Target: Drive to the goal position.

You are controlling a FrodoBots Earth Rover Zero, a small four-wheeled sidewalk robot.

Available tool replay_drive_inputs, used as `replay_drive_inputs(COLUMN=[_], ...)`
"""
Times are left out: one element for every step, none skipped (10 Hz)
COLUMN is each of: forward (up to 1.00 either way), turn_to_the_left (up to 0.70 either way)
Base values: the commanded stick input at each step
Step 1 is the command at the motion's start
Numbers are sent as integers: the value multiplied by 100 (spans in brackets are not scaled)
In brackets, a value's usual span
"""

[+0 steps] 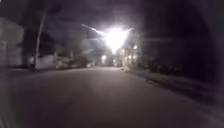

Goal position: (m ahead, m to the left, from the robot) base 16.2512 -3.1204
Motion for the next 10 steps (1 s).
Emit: replay_drive_inputs(forward=[70,70,70,70,70,70,70,70,70,70], turn_to_the_left=[0,0,0,0,-1,-8,-15,-22,-28,-34])
